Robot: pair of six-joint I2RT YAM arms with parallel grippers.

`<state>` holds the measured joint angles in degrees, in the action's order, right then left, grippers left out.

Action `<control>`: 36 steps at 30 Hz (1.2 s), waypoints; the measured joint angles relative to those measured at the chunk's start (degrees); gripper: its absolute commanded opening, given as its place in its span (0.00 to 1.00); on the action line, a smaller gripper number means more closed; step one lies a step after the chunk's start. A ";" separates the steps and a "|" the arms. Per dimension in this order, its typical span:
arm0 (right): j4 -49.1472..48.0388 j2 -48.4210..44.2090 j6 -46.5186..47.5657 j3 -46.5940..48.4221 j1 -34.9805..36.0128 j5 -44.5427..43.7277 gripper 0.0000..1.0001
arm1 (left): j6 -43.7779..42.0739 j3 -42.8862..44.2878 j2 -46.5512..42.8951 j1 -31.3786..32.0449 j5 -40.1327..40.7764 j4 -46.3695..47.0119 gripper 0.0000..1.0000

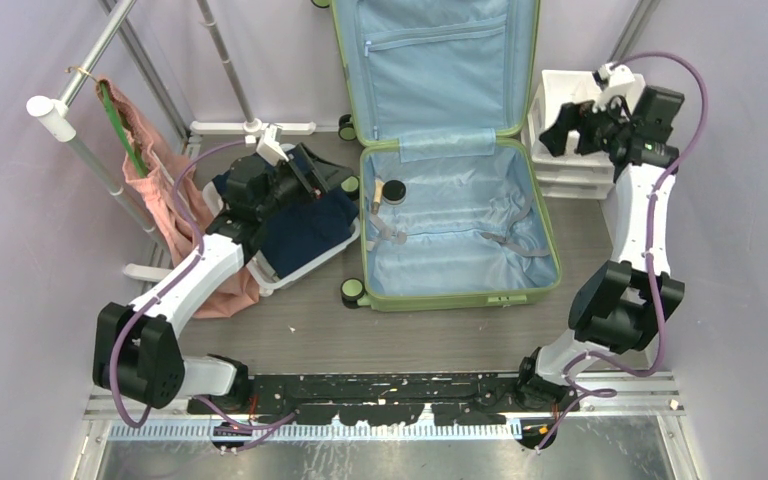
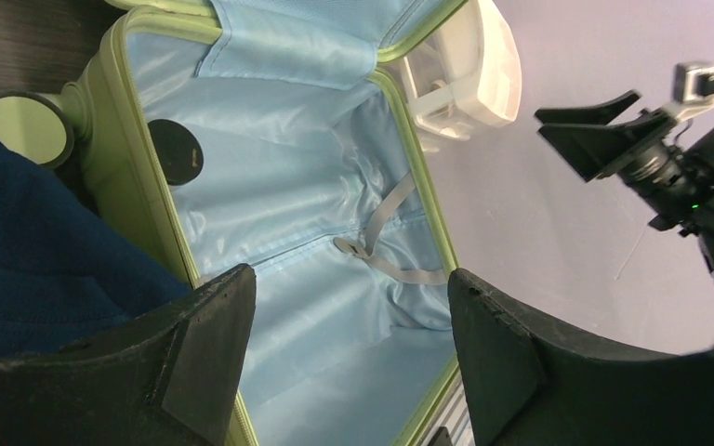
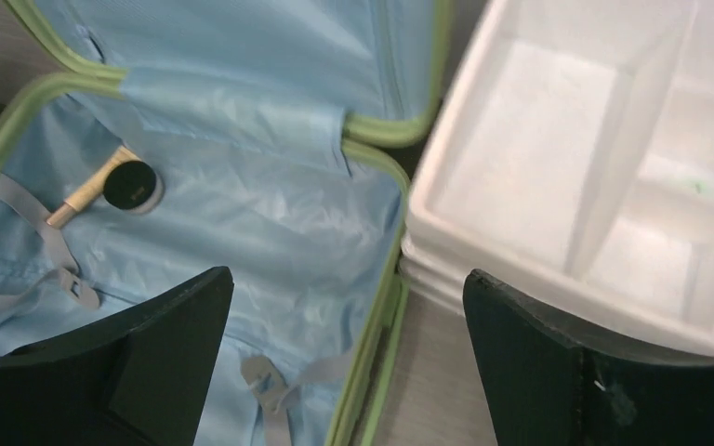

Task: Open, take out, and arrange the luggage
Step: Adjust the luggage at the center of the board.

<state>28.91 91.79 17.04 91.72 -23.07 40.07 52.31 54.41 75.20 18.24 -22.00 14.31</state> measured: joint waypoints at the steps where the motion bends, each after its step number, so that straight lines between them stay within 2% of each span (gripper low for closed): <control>1: 0.07 0.28 -0.37 1.66 1.25 -0.46 1.00 | 0.09 0.00 0.37 0.00 0.00 0.09 0.75; 7: -0.07 5.07 -4.07 8.96 6.54 -5.53 0.99 | 1.11 0.00 1.29 0.00 -0.02 0.13 0.75; 12: 1.14 13.16 -6.54 16.35 8.68 -12.83 0.76 | 1.55 0.00 1.29 0.00 0.11 0.33 0.75; 17: 2.84 19.87 -7.78 21.92 10.49 -20.13 0.60 | 1.75 0.00 1.29 0.00 0.55 0.35 0.75; 25: 3.52 23.04 -8.22 24.94 13.11 -26.86 0.36 | 1.81 0.00 1.29 0.02 1.09 0.35 0.74; 36: 3.32 22.97 -9.38 24.92 13.66 -31.61 0.12 | 1.92 0.00 1.64 0.02 1.46 0.35 0.74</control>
<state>32.23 114.76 7.66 116.64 -9.41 8.47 54.24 54.41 76.84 18.26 -20.53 14.66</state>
